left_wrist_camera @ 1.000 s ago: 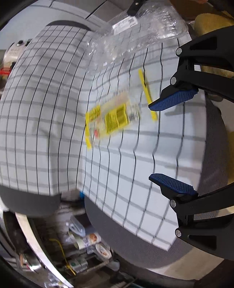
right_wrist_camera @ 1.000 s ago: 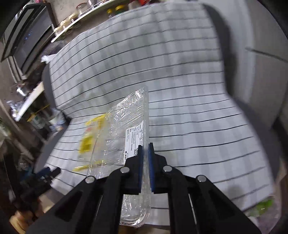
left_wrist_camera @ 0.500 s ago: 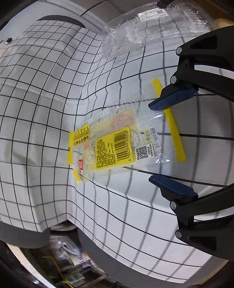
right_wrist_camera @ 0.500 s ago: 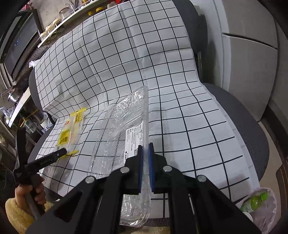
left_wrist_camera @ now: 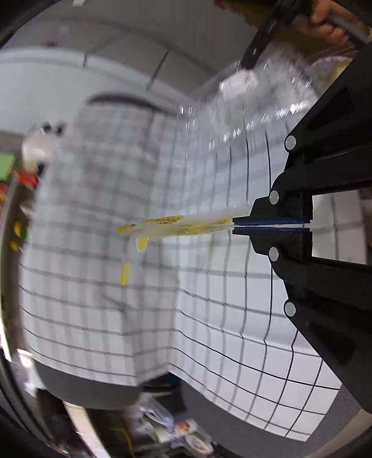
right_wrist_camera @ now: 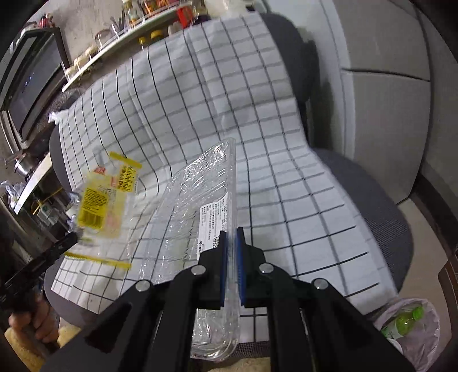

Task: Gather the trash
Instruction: 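Drop the plastic tray and yellow wrapper into the wastebasket from both grippers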

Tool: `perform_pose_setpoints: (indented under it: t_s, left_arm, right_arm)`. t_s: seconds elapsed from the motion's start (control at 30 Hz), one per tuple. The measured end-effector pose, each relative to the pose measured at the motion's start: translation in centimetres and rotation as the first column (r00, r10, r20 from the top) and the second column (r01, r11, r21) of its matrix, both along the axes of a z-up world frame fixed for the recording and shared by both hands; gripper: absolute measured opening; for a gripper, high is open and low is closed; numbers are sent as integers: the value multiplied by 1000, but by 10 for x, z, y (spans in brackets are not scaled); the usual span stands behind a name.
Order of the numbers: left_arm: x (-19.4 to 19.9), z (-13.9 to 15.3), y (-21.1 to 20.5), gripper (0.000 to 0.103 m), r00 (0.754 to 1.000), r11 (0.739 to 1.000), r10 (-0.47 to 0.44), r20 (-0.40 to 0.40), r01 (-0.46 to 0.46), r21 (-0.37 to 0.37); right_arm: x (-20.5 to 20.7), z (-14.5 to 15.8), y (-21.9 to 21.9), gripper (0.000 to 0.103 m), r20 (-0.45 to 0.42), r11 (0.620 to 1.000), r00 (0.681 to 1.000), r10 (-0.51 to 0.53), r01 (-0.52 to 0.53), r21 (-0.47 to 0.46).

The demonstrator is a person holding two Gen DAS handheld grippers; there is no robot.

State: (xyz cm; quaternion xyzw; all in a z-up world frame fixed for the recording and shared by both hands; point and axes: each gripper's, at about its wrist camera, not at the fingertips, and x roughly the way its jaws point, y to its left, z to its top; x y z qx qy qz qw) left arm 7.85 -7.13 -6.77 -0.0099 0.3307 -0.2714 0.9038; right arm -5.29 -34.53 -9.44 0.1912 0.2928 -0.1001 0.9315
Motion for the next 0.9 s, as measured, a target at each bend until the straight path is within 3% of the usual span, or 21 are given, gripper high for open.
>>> perform_pose_setpoints:
  t_s: [0.2, 0.4, 0.53, 0.67, 0.9]
  left_arm:
    - [-44, 30, -27, 1, 992, 993, -115, 60, 117, -33]
    - [-80, 28, -74, 1, 966, 969, -245, 81, 247, -13]
    - [-98, 18, -112, 1, 938, 938, -345, 43, 346, -17]
    - [-116, 9, -139, 1, 906, 906, -423, 16, 423, -19]
    - [-140, 0, -175, 1, 865, 864, -502, -12, 503, 12]
  right_arm:
    - [-40, 21, -12, 7, 25, 996, 997, -74, 76, -55]
    - [-105, 21, -42, 7, -15, 968, 975, -223, 220, -118]
    - [-153, 15, -67, 7, -47, 928, 935, -351, 341, -149]
    - [-203, 4, -91, 7, -79, 869, 874, -480, 462, -175]
    - [-253, -30, -123, 7, -147, 799, 786, -600, 581, -157]
